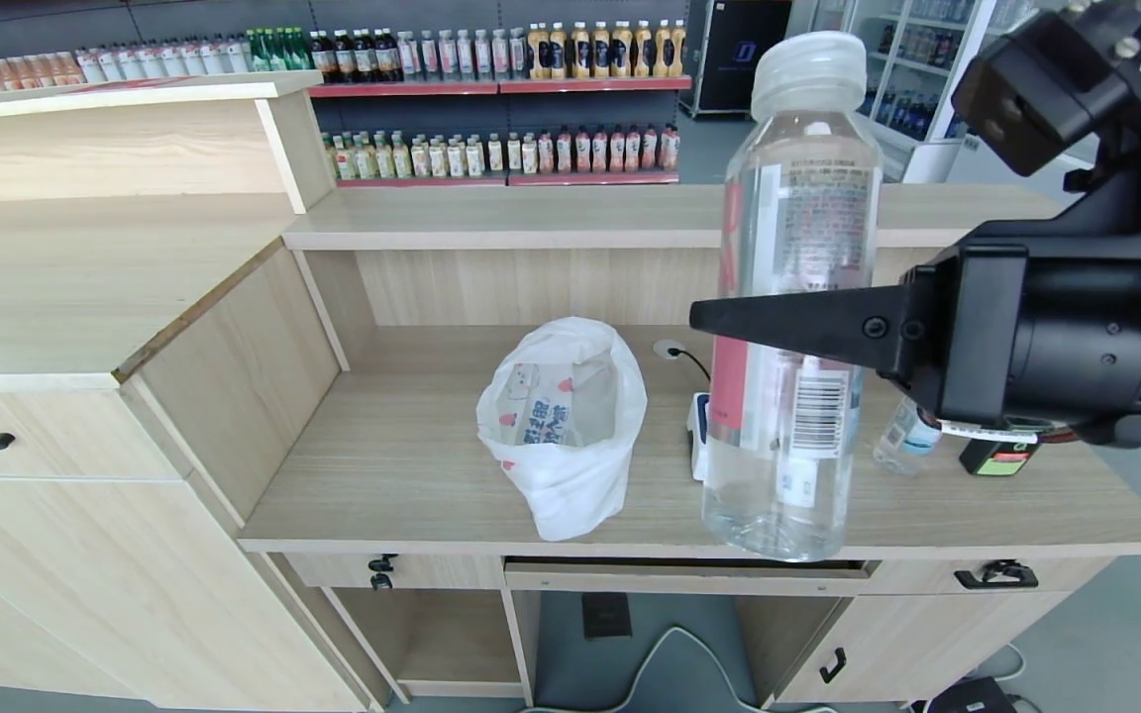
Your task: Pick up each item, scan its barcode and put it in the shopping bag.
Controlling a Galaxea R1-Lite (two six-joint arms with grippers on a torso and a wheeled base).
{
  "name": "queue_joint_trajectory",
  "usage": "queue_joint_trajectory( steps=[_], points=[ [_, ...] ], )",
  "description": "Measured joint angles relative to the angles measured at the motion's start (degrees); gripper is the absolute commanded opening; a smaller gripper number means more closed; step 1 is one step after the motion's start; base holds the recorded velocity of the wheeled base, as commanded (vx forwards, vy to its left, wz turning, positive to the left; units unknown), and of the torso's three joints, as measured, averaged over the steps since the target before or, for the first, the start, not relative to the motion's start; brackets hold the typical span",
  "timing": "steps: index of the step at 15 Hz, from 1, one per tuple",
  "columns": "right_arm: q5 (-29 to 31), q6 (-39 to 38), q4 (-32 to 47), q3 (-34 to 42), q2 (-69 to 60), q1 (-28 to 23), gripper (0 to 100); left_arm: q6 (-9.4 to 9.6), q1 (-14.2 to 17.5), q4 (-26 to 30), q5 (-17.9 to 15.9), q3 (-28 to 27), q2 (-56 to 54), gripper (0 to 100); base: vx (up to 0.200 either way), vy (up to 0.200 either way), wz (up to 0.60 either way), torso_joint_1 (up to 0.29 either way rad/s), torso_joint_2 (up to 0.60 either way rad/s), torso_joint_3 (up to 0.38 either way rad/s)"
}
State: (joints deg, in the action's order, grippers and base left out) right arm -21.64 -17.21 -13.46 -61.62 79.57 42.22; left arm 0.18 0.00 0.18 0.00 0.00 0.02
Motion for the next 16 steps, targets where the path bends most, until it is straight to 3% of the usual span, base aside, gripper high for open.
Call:
queue_joint_trajectory(
  steps=[4,6,7,10,12,14,16],
  points=[
    [0.2,0.3,2.8,0.8,-2.0,0.4,0,0.02,0.0,0.0,0.0,0.0,0.0,100,0.0,0.0,0.0,0.0,0.0,0.0],
    [2.5,4.4,2.6,1.0,-2.7,0.0,0,0.0,0.0,0.0,0.0,0.0,0.0,100,0.0,0.0,0.0,0.0,0.0,0.0],
    [4.8,10.3,2.7,1.0,-2.5,-1.1,0,-0.02,0.0,0.0,0.0,0.0,0.0,100,0.0,0.0,0.0,0.0,0.0,0.0],
    [8.0,31.9,2.2,0.8,-1.4,-11.8,0,0.0,0.0,0.0,0.0,0.0,0.0,100,0.0,0.0,0.0,0.0,0.0,0.0],
    [7.5,46.2,-3.5,3.6,-0.7,-21.4,0,0.0,0.0,0.0,0.0,0.0,0.0,100,0.0,0.0,0.0,0.0,0.0,0.0],
    [6.8,53.1,-21.4,9.6,1.1,-30.3,0,0.0,0.0,0.0,0.0,0.0,0.0,100,0.0,0.0,0.0,0.0,0.0,0.0],
    [3.6,56.4,-32.8,13.3,5.5,-37.8,0,0.0,0.0,0.0,0.0,0.0,0.0,100,0.0,0.0,0.0,0.0,0.0,0.0]
  ],
)
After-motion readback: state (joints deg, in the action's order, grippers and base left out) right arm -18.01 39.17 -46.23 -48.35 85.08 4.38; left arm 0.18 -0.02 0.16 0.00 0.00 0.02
